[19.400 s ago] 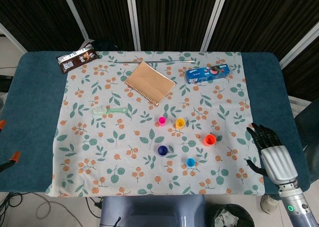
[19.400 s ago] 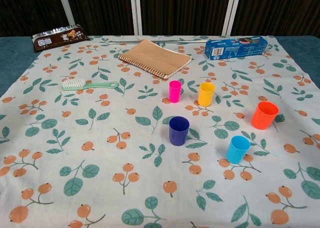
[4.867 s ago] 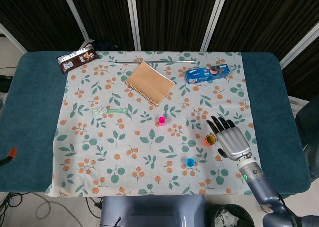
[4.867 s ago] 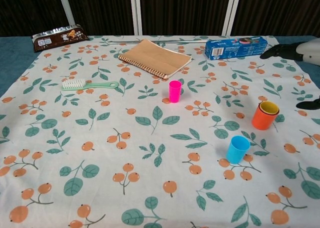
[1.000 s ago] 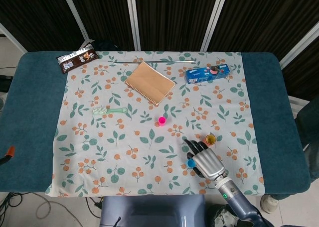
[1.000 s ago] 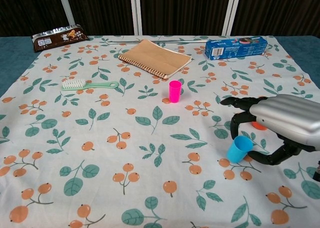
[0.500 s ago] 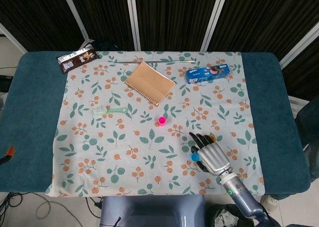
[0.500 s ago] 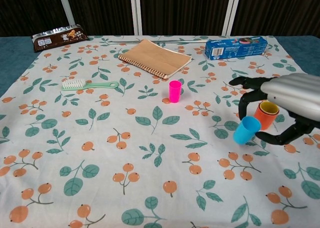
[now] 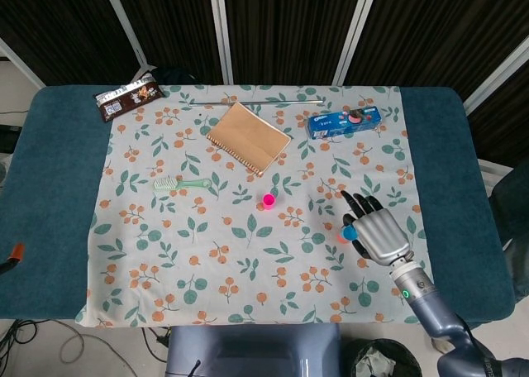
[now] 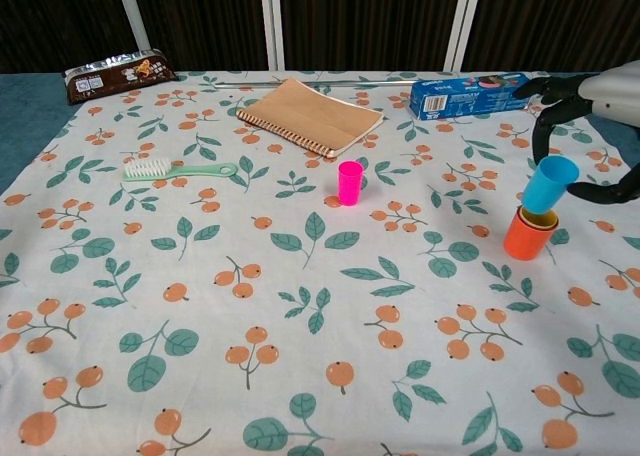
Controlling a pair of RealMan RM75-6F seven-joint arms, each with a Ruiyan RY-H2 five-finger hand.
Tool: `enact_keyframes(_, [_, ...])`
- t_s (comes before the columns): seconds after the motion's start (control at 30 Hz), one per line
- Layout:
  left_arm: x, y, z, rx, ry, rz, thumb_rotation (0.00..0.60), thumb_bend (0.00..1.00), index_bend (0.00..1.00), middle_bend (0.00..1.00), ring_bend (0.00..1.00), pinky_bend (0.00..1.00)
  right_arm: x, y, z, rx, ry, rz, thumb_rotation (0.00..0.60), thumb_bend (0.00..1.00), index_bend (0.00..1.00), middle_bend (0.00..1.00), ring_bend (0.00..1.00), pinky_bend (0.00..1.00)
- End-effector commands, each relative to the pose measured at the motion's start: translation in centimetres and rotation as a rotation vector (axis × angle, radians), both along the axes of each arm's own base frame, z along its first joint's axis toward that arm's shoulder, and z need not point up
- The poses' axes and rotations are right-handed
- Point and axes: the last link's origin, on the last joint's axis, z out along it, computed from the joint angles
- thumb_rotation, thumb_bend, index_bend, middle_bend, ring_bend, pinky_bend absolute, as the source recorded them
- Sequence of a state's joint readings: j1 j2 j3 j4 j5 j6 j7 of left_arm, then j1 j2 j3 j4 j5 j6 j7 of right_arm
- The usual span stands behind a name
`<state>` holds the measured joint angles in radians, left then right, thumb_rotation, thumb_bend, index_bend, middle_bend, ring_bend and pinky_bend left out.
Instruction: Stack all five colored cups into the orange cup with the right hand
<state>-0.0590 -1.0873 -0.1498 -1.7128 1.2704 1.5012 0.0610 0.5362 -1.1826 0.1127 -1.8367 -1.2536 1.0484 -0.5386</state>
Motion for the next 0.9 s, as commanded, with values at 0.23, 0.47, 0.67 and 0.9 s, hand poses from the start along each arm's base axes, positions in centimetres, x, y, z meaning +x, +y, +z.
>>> enact_keyframes(0.23, [0.0, 0.0, 0.0, 0.000, 0.004, 0.001, 0.600, 0.27, 0.10, 0.00, 0.00, 0.30, -0.8, -0.7, -0.2, 0.016, 0.015, -0.042, 0.600, 0.46, 0.46, 0.00, 0.12, 0.19])
enact_keyframes(0.47, [0.0, 0.0, 0.0, 0.003, 0.005, 0.003, 0.600, 0.27, 0.10, 0.00, 0.00, 0.30, -1.2, -1.3, -0.8, 0.008, 0.020, -0.052, 0.600, 0.46, 0.47, 0.00, 0.12, 0.21])
enact_keyframes(0.67, [-0.1, 0.0, 0.0, 0.004, 0.005, 0.004, 0.600, 0.27, 0.10, 0.00, 0.00, 0.30, -1.5, -1.6, -0.8, 0.005, 0.033, -0.063, 0.600, 0.46, 0.47, 0.00, 0.12, 0.36])
enact_keyframes(0.9, [0.0, 0.0, 0.0, 0.003, 0.008, 0.003, 0.600, 0.27, 0.10, 0.00, 0.00, 0.30, -1.9, -1.4, -1.0, 0.014, 0.037, -0.075, 0.600, 0.46, 0.47, 0.00, 0.12, 0.50])
